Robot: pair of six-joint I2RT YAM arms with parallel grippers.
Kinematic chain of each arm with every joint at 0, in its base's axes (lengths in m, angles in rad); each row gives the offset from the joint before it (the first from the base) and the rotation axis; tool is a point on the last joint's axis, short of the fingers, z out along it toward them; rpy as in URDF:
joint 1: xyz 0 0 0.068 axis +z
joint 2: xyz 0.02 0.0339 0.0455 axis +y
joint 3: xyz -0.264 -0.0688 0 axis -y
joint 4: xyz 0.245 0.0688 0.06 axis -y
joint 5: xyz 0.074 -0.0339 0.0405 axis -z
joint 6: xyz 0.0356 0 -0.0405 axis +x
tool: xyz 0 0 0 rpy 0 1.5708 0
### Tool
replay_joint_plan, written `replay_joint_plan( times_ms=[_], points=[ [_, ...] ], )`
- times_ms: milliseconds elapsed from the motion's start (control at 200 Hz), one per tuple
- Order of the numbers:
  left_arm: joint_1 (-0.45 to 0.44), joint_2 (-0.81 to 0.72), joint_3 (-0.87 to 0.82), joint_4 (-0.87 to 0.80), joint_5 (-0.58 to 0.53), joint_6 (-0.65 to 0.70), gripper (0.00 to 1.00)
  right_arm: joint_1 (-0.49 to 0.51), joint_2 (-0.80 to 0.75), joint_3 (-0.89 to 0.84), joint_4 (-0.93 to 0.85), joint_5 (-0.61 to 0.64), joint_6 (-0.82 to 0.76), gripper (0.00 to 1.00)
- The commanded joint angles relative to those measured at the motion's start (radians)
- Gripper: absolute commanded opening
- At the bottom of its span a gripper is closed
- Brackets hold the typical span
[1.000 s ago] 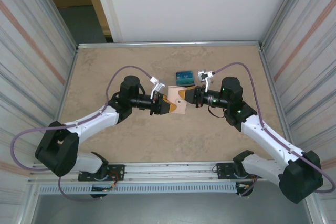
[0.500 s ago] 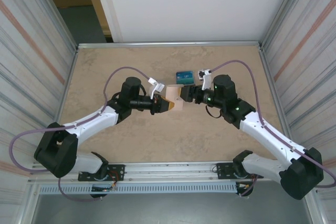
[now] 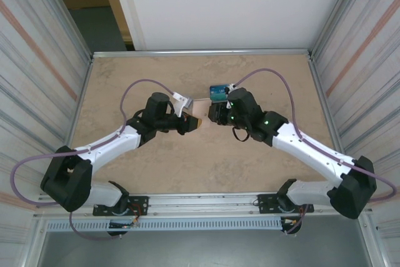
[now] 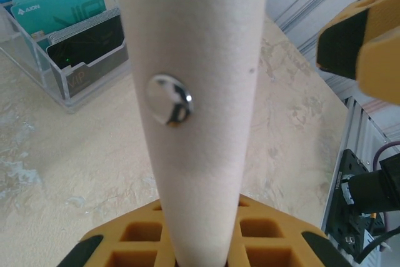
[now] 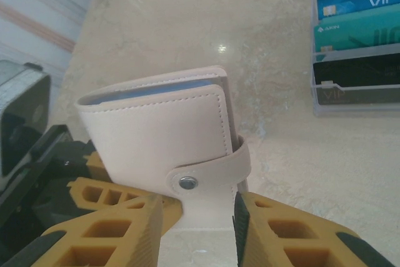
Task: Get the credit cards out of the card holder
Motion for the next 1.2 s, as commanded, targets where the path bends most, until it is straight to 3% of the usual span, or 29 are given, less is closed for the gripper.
replay_joint_plan(
  times_ms=[0, 326, 827, 1198],
  points=[
    [-0.007, -0.031, 0.032, 0.012, -0.015, 0.017, 0.02, 0.026, 0.05, 0.056, -0.069, 0.044, 0.051, 0.34],
    [-0.007, -0.028, 0.04, 0.013, -0.007, 0.017, 0.02, 0.05, 0.174, 0.166, -0.12, 0.056, 0.036, 0.34],
    [-0.008, -0.034, 0.04, 0.025, -0.02, 0.012, 0.02, 0.062, 0.249, 0.224, -0.191, 0.064, 0.022, 0.44],
    [-0.007, -0.041, 0.04, 0.029, -0.026, 0.008, 0.02, 0.057, 0.242, 0.202, -0.211, 0.095, 0.046, 0.31]
  ],
)
